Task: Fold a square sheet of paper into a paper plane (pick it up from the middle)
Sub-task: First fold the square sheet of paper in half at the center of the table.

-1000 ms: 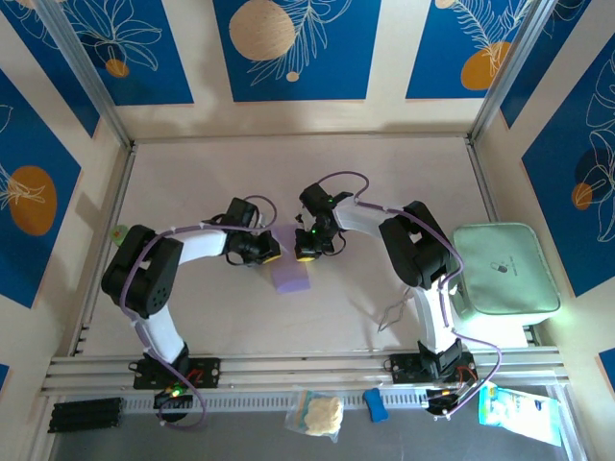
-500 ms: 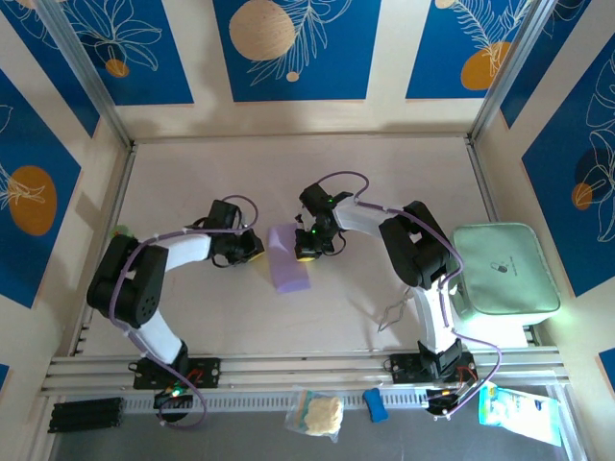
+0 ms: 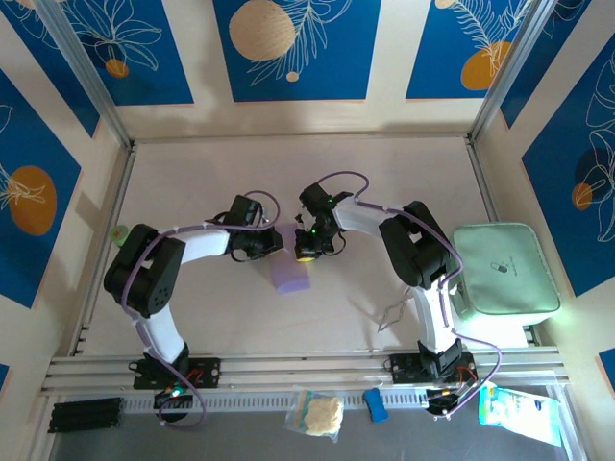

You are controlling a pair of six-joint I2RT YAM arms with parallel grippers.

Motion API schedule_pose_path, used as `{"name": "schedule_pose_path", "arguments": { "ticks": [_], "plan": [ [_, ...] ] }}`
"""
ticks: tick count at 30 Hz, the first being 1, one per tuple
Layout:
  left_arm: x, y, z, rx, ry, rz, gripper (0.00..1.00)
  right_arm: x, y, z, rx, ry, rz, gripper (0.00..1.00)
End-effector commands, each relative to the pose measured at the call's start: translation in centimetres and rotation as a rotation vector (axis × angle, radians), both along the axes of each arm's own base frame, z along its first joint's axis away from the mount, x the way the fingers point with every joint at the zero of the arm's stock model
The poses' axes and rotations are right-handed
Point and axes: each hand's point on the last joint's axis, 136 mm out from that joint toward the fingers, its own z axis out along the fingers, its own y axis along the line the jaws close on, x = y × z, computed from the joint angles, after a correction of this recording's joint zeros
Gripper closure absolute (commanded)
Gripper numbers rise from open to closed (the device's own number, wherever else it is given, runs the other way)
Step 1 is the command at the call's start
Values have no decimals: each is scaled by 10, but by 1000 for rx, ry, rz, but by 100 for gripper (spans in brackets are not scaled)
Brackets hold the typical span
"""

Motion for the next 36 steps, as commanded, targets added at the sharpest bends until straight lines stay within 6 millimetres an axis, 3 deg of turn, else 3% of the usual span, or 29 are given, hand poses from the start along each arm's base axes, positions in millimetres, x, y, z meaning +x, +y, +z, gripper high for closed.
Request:
{"name": "schedule_pose_path", "arguments": {
  "ticks": [1, 8, 12, 15, 19, 22, 29, 36],
  "plan": [
    [8, 14, -13, 34, 17, 40, 86, -40, -110, -97, -515, 126, -7, 96],
    [12, 63, -35, 103, 71, 140, 87, -42, -117, -101, -541, 127, 2, 96],
    [19, 84, -29, 118, 48, 154, 87, -41, -120, -101, -547, 126, 1, 96],
    [26, 77, -12, 67, -3, 106, 87, -41, -120, -100, -545, 127, 2, 96],
    [26, 49, 23, -53, -78, 51, 87, -42, -120, -99, -549, 130, 4, 96],
    [20, 30, 37, -73, -111, 15, 87, -41, -120, -99, -548, 131, 4, 96],
    [26, 3, 19, -66, -60, -24, 87, -40, -120, -100, -550, 131, 4, 96],
    [43, 23, -13, 27, 10, 25, 88, -41, -123, -102, -563, 132, 8, 96]
  ]
}}
